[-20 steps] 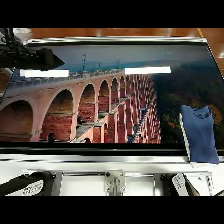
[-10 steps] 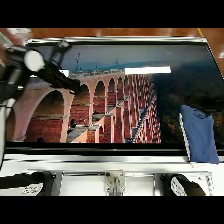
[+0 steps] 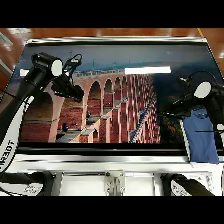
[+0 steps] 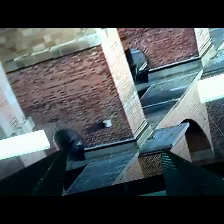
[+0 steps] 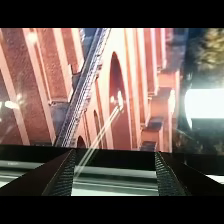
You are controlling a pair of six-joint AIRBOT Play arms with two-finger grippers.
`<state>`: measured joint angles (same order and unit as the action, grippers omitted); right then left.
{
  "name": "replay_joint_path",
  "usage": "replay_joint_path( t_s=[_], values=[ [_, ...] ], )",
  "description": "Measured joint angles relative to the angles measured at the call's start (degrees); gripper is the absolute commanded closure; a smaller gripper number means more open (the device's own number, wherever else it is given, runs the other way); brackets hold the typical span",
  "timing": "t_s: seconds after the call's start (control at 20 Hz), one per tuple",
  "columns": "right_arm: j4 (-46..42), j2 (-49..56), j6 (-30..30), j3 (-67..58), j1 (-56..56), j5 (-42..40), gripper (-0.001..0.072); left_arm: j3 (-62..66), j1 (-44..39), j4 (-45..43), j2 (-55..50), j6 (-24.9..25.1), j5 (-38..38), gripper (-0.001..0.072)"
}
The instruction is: Fold the shirts.
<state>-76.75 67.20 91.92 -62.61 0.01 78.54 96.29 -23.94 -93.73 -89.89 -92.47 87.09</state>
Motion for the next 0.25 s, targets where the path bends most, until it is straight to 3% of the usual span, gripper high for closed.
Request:
replay_joint_path(
  t_s=[0.25],
  values=[
    [0.26, 0.46, 0.13, -0.02, 0.72, 0.44, 0.0082, 0.00, -0.04, -0.09, -0.22, -0.15, 0.35, 0.0037]
  ],
)
